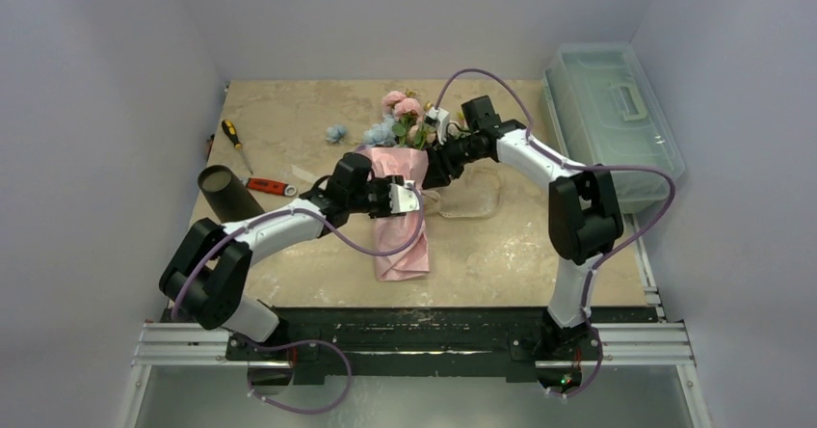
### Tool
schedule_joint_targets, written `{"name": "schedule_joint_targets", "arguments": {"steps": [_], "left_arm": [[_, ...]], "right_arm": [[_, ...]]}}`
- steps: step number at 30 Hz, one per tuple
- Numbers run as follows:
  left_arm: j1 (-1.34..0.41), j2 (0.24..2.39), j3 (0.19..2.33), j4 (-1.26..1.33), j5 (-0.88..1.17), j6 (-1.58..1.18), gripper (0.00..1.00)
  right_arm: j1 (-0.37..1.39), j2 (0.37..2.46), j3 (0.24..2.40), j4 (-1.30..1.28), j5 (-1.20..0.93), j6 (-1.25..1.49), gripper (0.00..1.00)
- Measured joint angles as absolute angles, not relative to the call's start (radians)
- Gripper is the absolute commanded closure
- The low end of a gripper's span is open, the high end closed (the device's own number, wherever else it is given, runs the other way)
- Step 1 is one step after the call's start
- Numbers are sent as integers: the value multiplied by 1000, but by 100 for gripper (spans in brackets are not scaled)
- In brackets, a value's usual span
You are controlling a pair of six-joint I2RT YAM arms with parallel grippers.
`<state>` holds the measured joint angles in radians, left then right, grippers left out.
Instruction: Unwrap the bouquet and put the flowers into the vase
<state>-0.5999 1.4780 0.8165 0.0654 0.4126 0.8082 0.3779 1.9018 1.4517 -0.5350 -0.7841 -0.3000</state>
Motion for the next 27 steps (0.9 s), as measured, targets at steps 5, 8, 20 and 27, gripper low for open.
{"name": "schedule_joint_targets", "arguments": {"steps": [5,8,20,27], "left_arm": [[-612,1529,850,66,421,842,61],[-616,1544,859,65,425,864,60],[-642,1619,877,66,415,921,68],[-644,1630,881,67,397,917,93]], "right_arm": [[402,1953,1491,-505,-788,-268,54],[407,1991,1514,-501,-788,-259,55],[419,2034,1522,-501,-785,-253,64],[433,2035,1522,-501,-772,-270,65]]}}
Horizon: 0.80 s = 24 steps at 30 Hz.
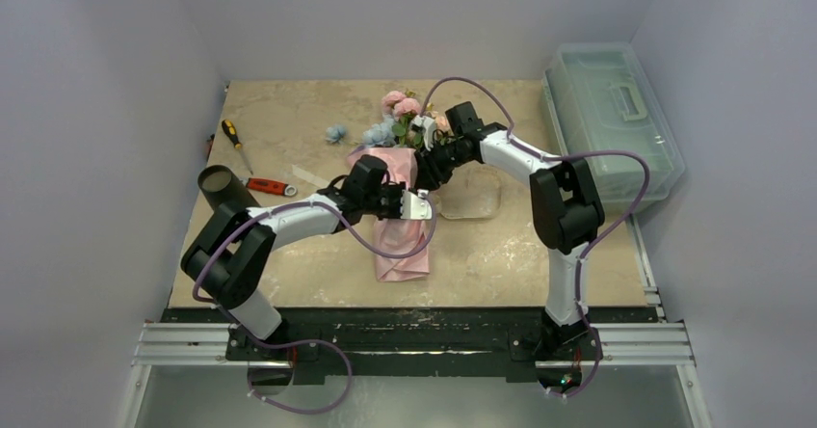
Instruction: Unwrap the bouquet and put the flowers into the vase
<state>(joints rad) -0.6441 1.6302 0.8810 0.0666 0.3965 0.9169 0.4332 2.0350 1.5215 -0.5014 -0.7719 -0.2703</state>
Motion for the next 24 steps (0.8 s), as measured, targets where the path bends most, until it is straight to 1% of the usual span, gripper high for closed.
{"name": "schedule_joint_targets", "arguments": {"steps": [2,7,12,18,24], "left_arm": [[-644,1630,884,66,393,915,100],[-644,1615,886,64,378,897,100],[-631,1547,886,51,362,831,100],[-551,1449,870,38,344,751,100],[-485,1378,824,-4,336,687,100]], "right_arm": [[435,2038,1522,-502,-766,-275,66],[437,2041,1522,-504,-741,-292,69],[437,2041,1522,-504,-722,-305,72],[437,2041,1518,-501,-709,-318,77],[437,2041,1512,-501,-696,-327,77]]}}
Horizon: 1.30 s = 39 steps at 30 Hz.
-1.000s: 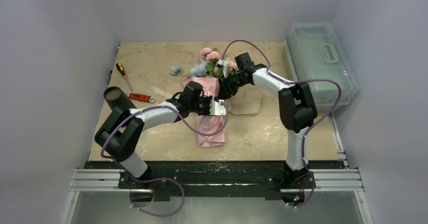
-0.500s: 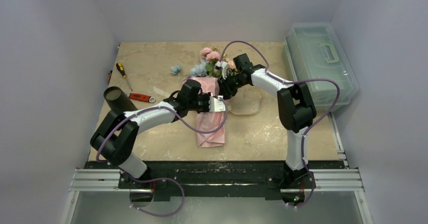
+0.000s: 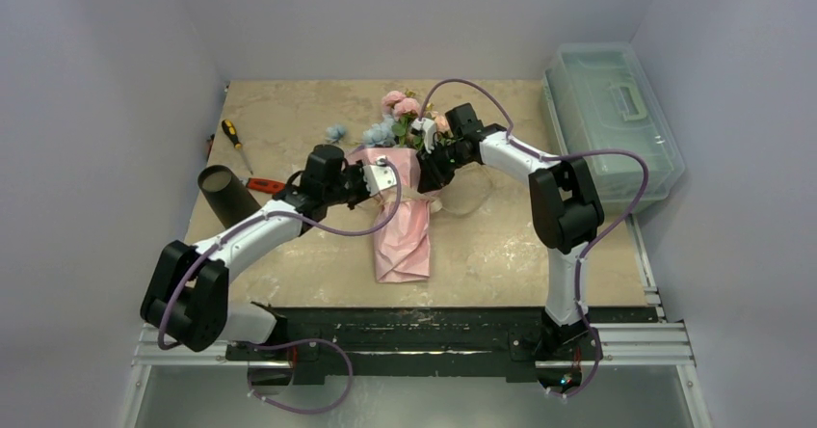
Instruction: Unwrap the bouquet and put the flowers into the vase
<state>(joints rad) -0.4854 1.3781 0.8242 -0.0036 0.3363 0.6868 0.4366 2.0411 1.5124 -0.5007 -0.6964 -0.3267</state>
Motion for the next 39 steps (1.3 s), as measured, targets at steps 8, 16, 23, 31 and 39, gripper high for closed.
{"name": "schedule_joint_targets", "arguments": {"steps": [8,16,23,31,39], "left_arm": [[-414,1301,749,-49,331,616,100],[-351,1293,720,-47,272,537,64],[-413,1296,752,-48,333,570,42],[-612,1430,869,-2,418,750,50],[-636,1612,968,-1,428,915,54]], "right_arm": [[437,2041,1499,-501,-688,-339,78],[437,2041,1484,-501,-672,-342,78],[437,2041,1484,-501,-675,-340,77],[437,2041,1484,-501,-694,-333,77],[437,2041,1488,-505,-709,-330,77]]}}
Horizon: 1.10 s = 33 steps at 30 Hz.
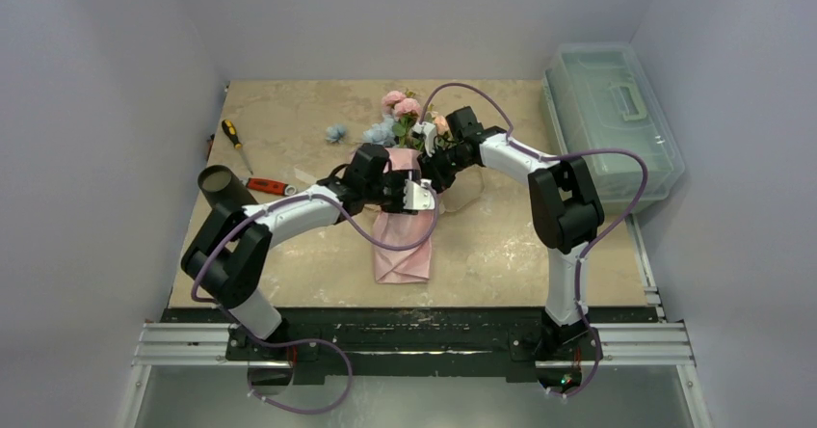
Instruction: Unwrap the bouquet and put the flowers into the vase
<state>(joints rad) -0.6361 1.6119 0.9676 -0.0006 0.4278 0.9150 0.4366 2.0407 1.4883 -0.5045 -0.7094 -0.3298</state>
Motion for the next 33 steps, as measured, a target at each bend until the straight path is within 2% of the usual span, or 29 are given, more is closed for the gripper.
{"name": "schedule_joint_targets", "arguments": {"steps": [2,7,9,18,24,33], "left_arm": [[-639,1641,984,-2,428,942,61],[-651,1678,999,-9,421,973,91],[-652,1682,1011,-26,411,970,99],[-614,1601,986,-45,351,926,100],[-519,1455,944,-54,336,863,100],[-336,1381,918,-73,277,757,100]], "right_arm": [[437,2041,1488,-505,-713,-329,77],[437,2041,1492,-508,-721,-329,77],[437,2041,1494,-508,-722,-330,77],[437,2041,1494,-513,-722,-334,77],[437,2041,1495,-521,-721,-336,77],[437,2041,1495,-525,-720,-342,77]]}}
